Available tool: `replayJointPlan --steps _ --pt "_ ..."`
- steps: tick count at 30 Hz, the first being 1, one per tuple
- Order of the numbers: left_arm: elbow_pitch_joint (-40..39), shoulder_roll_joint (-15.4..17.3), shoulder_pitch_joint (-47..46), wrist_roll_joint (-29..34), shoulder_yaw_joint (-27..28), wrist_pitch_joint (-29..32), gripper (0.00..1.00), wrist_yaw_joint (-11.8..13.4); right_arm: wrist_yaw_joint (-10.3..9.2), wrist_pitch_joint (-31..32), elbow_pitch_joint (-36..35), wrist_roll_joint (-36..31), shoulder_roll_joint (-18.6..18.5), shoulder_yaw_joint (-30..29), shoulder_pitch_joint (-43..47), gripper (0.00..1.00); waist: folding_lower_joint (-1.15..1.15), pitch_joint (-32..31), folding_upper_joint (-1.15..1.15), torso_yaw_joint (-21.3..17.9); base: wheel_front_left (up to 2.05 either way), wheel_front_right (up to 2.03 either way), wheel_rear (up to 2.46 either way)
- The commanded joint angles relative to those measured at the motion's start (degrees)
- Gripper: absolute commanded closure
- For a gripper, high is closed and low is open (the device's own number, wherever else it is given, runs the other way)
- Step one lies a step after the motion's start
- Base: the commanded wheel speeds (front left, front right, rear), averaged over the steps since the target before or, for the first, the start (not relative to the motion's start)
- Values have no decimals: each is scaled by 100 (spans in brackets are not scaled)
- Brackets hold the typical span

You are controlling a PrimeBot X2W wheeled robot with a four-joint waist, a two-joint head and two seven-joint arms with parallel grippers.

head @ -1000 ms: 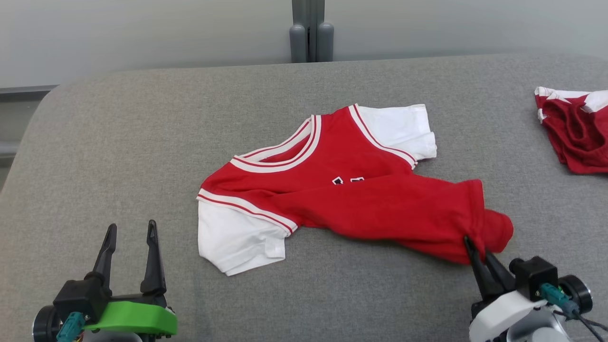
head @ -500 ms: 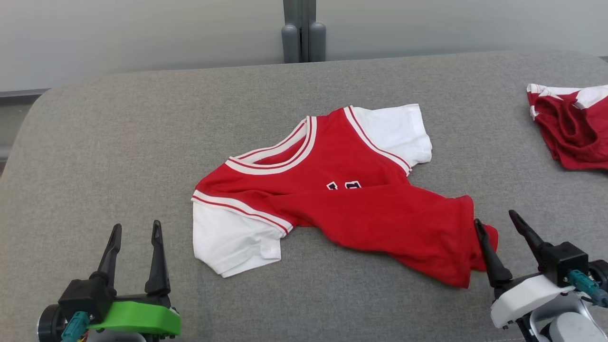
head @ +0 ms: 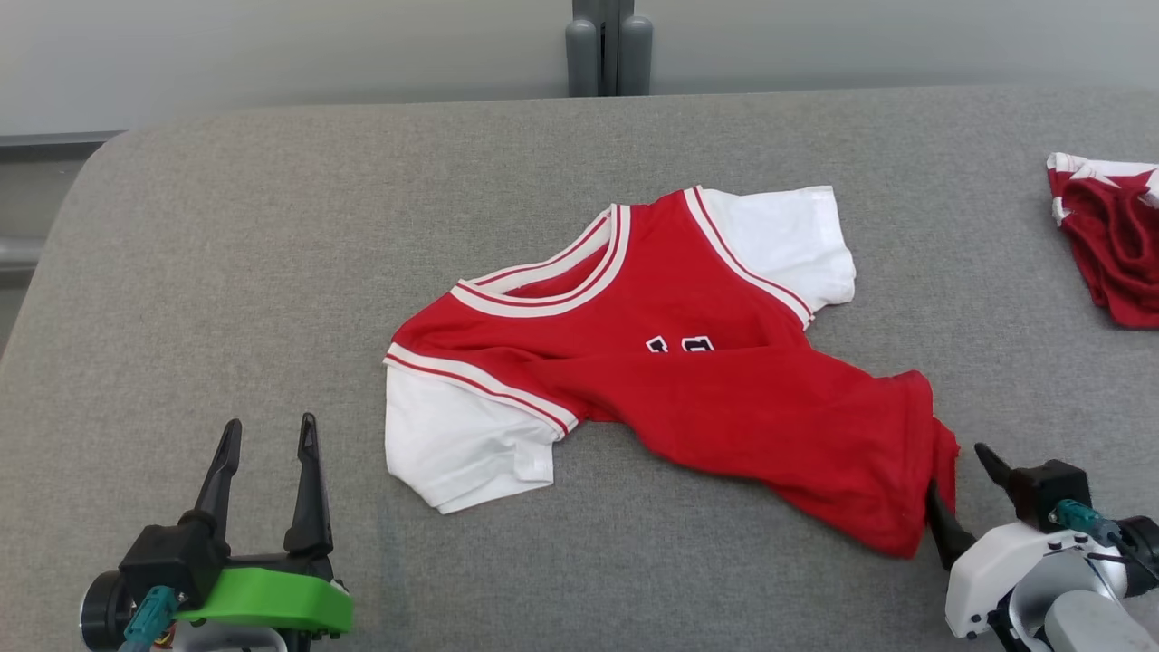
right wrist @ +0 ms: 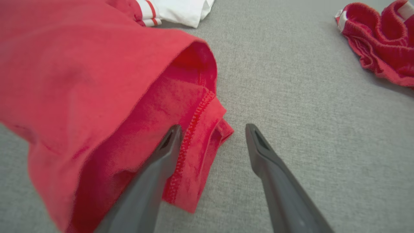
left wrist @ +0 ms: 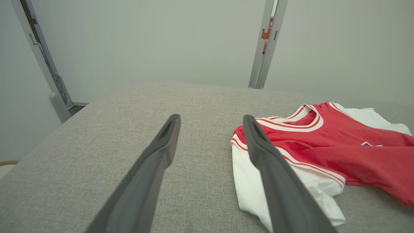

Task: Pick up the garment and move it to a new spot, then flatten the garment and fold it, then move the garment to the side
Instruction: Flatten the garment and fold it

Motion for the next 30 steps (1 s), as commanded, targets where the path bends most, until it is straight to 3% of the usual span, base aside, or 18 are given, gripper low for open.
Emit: replayJointPlan --steps 1,2,4,7,11,16,17,18,24,30 --pt "15 3 -117 -9 -7 0 0 3 -7 96 187 75 -3 135 -81 2 0 32 0 35 0 0 0" --pt "20 3 -125 -2 -8 0 0 3 -8 121 302 123 1 231 -197 61 0 41 0 44 0 0 0" --pt "32 4 -130 4 -6 0 0 2 -8 100 478 202 -29 359 -413 100 0 51 0 52 0 0 0" --pt "34 4 -135 7 -3 0 0 0 -8 14 601 246 -176 367 -750 100 0 57 0 57 0 0 0" --pt "42 4 -180 -2 -46 0 0 -1 -8 -82 630 73 -381 -75 -1377 100 0 56 0 93 0 0 0" --pt "57 4 -190 -64 -104 0 0 27 -8 -95 730 -261 -302 -383 -1724 100 0 28 0 186 0 0 0" --pt "77 4 -183 -71 -115 0 0 26 -8 -93 830 -340 -288 -322 -1733 34 0 8 0 209 0 0 0" --pt "89 4 -172 -81 -120 0 0 28 -8 -94 873 -362 -264 -305 -1748 0 0 -9 0 223 0 0 0" --pt "128 4 -19 -114 -102 0 0 61 -8 -95 769 -436 -106 -486 -1399 0 0 -179 0 218 0 0 0" --pt "32 4 108 -37 -20 0 0 76 -8 -95 105 -419 -37 -698 -605 0 0 -314 0 78 0 0 0"
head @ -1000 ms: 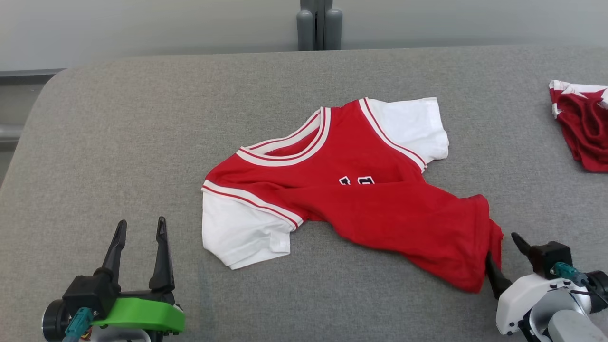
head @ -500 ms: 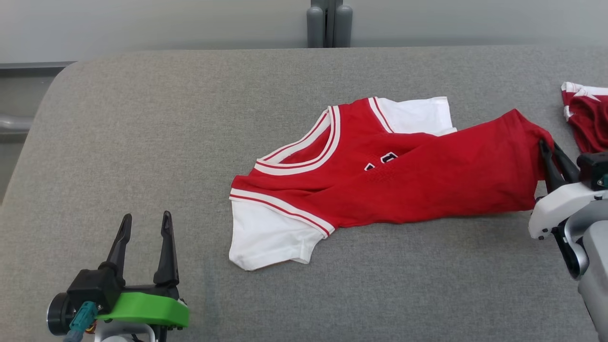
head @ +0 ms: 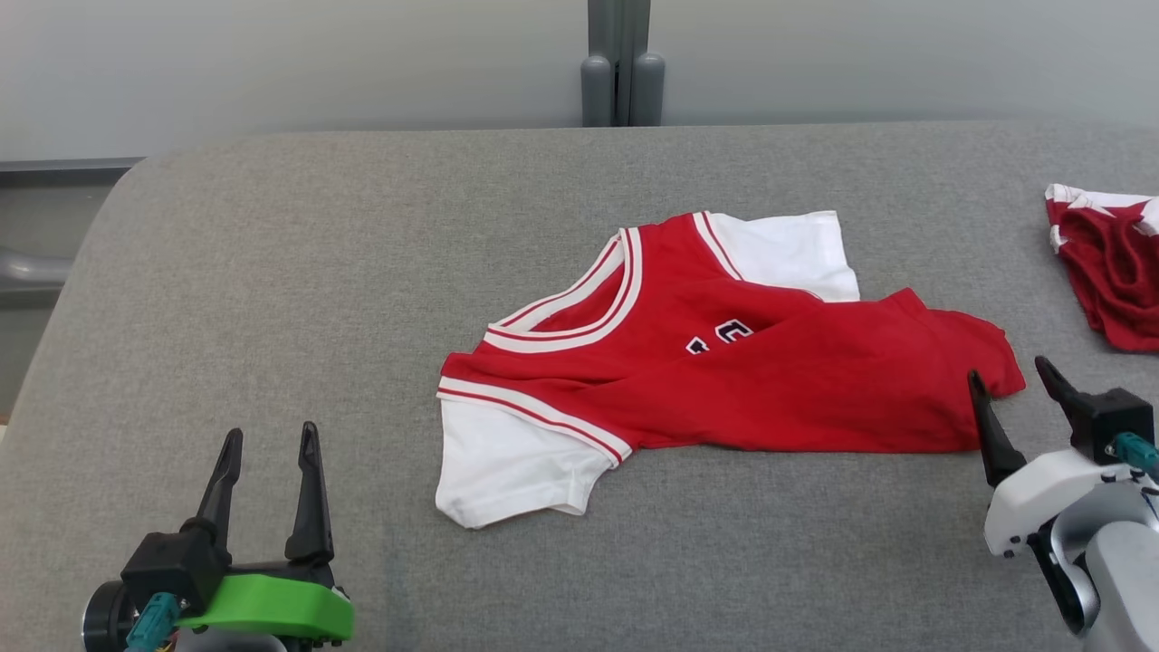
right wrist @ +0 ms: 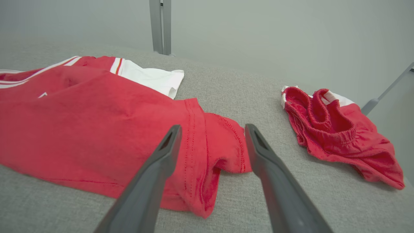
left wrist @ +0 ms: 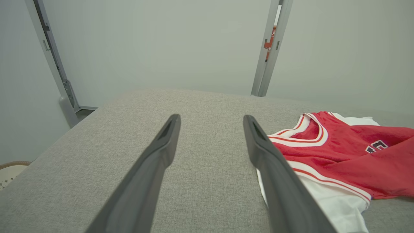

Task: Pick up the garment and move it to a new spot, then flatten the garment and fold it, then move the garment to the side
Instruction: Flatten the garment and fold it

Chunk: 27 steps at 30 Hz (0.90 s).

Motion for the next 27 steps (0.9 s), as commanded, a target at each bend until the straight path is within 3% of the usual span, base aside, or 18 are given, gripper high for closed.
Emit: replayJointPlan --steps 1,14,15,16,17,18,23,27 --pt "-25 7 60 19 26 0 0 19 -8 -15 -75 47 -11 -6 149 0 0 -30 0 -50 0 0 0" --pt "-56 7 -131 35 -37 0 0 -22 -8 -16 327 498 -41 449 124 0 0 217 0 13 0 0 0" --pt "-53 7 -136 37 -32 0 0 -23 -8 -15 366 535 -37 474 109 7 0 229 0 26 0 0 0" --pt "-49 7 -144 41 -28 0 0 -25 -8 -15 404 573 -26 506 92 57 0 242 0 38 0 0 0" --pt "-48 7 -154 48 -22 0 0 -27 -8 -16 428 603 -17 558 61 93 0 256 0 52 0 0 0" --pt "-49 7 -158 51 -15 0 0 -26 -8 -16 445 625 -18 588 43 100 0 264 0 61 0 0 0" --pt "-31 7 -125 61 43 0 0 -27 -8 -15 245 687 -9 618 136 100 0 256 0 47 0 0 0" --pt "-2 6 -49 37 44 0 0 -6 -8 -15 -321 644 13 494 525 100 0 183 0 -37 0 0 0"
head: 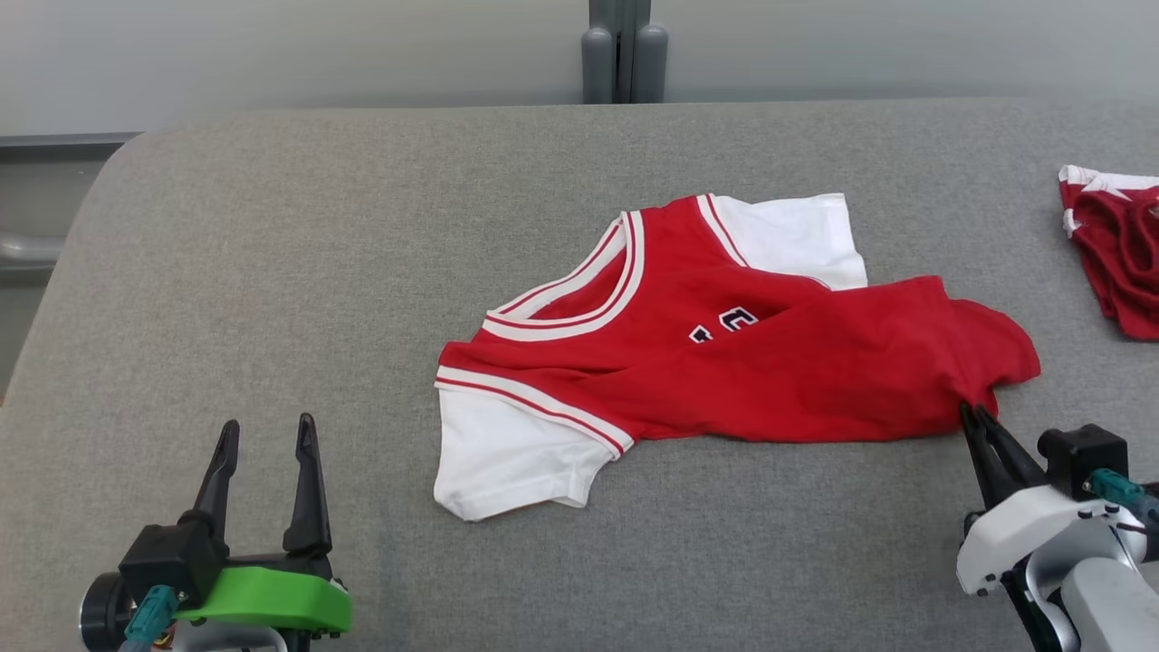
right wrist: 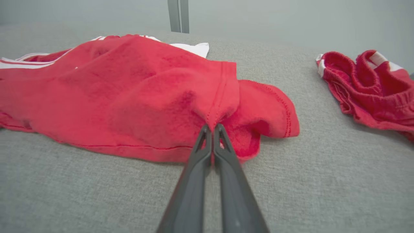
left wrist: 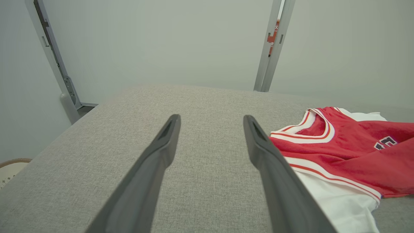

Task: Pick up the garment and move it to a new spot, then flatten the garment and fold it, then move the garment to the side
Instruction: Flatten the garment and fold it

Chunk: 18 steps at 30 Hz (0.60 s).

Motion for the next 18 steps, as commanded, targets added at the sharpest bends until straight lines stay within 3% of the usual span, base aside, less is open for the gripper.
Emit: replayJointPlan --steps 1,8,16,17,18 --pt "17 7 23 -13 -2 0 0 3 -8 -14 -212 -18 24 -43 243 100 0 -52 0 -50 0 0 0" --pt "-18 8 97 -25 15 0 0 16 -7 -14 -1300 3 55 -149 1474 100 0 -112 0 -171 0 0 0" --pt "-4 8 103 36 34 0 0 8 -8 -14 -1470 115 146 -184 1919 100 0 -129 0 -315 0 0 0" --pt "-2 7 109 48 41 1 0 6 -8 -15 -1507 103 168 -203 1896 58 0 -142 0 -331 0 0 0" --pt "5 7 116 51 54 0 0 3 -8 -14 -1554 82 220 -216 1876 0 0 -157 0 -349 0 0 0"
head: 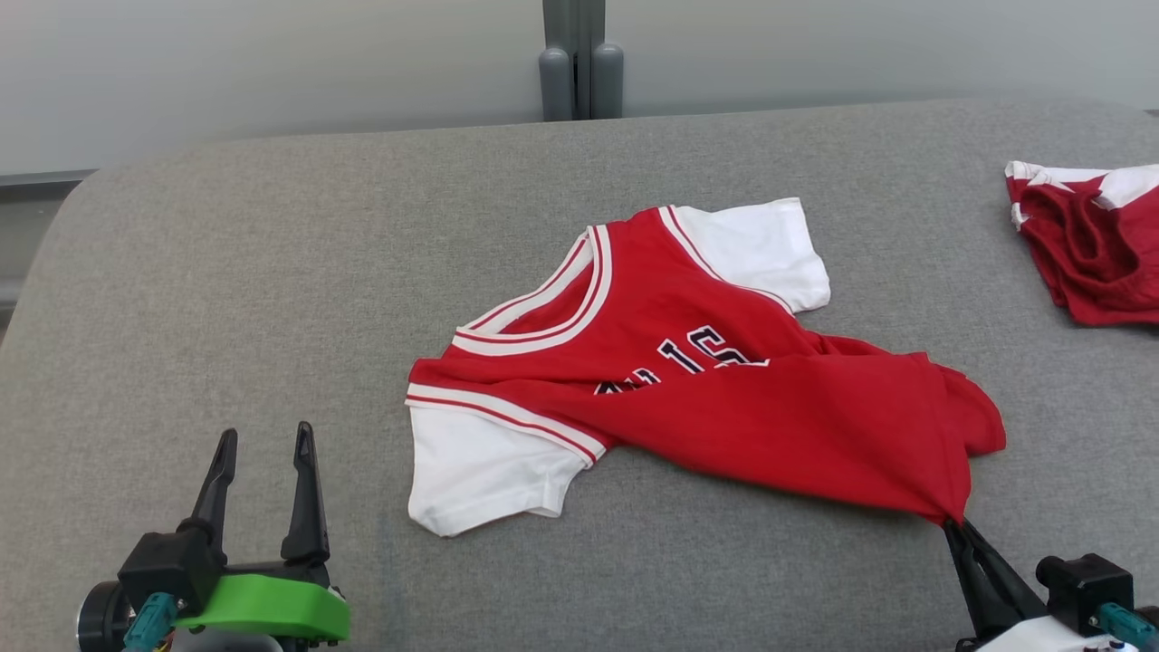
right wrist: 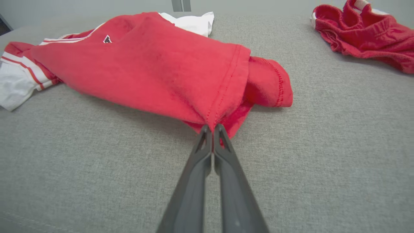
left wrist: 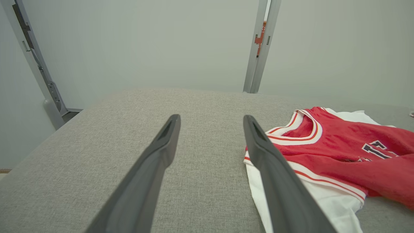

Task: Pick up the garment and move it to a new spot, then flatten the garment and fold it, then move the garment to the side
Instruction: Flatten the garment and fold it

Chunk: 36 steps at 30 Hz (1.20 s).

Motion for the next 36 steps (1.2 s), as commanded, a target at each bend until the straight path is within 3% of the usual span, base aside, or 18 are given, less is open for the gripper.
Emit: replayJointPlan --steps 1,16,27,36 --pt "11 9 44 28 35 0 0 -3 -8 -14 -75 -20 53 -33 -40 0 0 -40 0 -39 0 0 0" --pt "18 9 249 114 197 0 0 -38 -8 -14 -1070 -617 570 -564 -195 0 0 -399 0 -118 0 0 0" --pt "-21 9 409 218 300 0 0 -70 -7 -14 -1326 -836 912 -659 44 0 0 -592 0 -107 0 0 0" --pt "-27 9 477 247 304 0 0 -82 -8 -14 -1388 -906 954 -682 144 0 0 -624 0 -91 0 0 0"
